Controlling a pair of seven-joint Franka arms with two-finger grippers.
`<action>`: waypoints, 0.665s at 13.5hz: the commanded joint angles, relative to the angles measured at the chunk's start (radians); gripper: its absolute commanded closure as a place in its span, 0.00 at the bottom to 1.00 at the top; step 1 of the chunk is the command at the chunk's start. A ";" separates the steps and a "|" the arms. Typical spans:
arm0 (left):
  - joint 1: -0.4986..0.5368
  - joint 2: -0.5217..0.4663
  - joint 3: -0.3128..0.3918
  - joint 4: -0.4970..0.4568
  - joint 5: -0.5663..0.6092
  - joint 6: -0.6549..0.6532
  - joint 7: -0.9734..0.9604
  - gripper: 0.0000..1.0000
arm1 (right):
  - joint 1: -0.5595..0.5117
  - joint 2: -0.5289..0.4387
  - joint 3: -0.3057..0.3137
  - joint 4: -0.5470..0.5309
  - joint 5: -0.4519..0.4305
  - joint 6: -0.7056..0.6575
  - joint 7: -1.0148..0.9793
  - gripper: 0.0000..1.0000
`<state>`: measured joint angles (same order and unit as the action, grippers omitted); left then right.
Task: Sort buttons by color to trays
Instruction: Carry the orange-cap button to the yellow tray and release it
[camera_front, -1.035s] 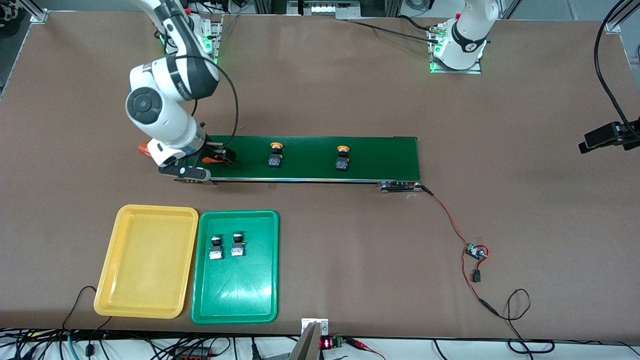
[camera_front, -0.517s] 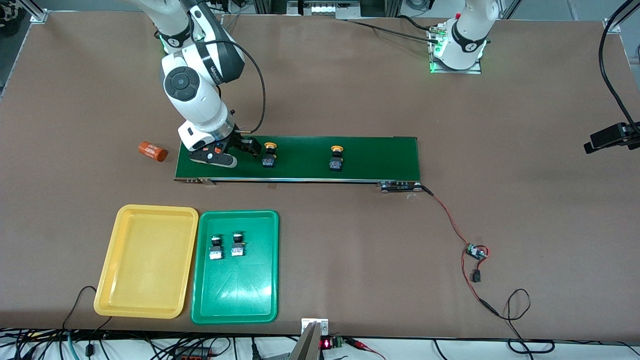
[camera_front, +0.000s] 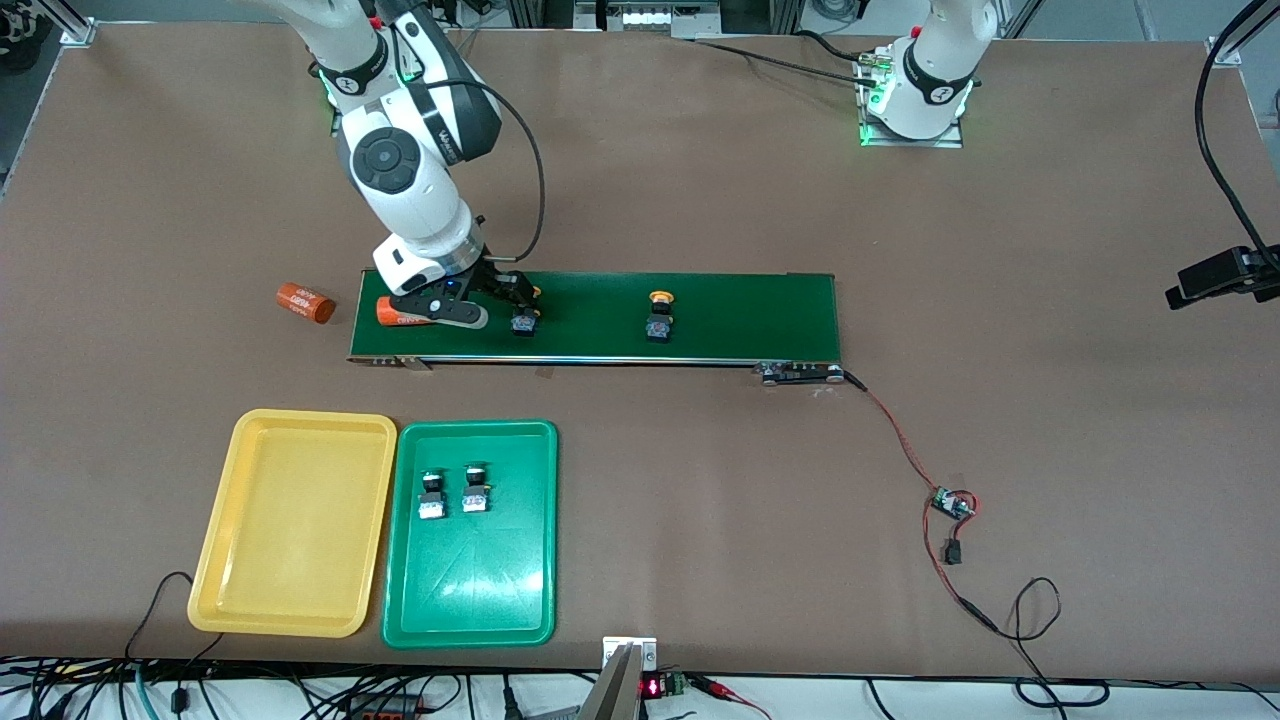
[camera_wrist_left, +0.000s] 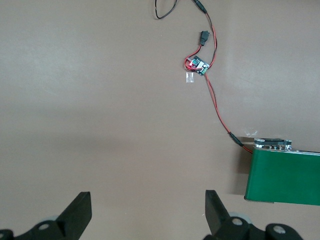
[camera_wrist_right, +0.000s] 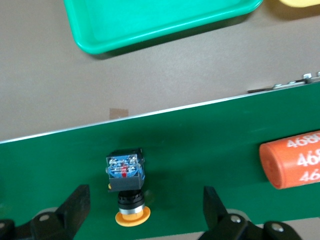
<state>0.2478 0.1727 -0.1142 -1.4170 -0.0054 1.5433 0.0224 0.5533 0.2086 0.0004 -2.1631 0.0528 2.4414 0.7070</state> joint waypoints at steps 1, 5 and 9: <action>0.007 -0.013 -0.001 -0.016 -0.019 0.014 0.016 0.00 | 0.039 0.026 -0.008 -0.024 -0.028 0.059 0.052 0.00; 0.005 -0.013 -0.002 -0.014 -0.019 0.047 0.016 0.00 | 0.037 0.044 -0.007 -0.024 -0.057 0.070 0.066 0.00; 0.004 -0.013 -0.002 -0.019 -0.021 0.064 0.016 0.00 | 0.031 0.067 -0.008 -0.024 -0.089 0.071 0.065 0.00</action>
<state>0.2482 0.1735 -0.1146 -1.4176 -0.0056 1.5909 0.0224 0.5841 0.2688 -0.0042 -2.1795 0.0030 2.5000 0.7495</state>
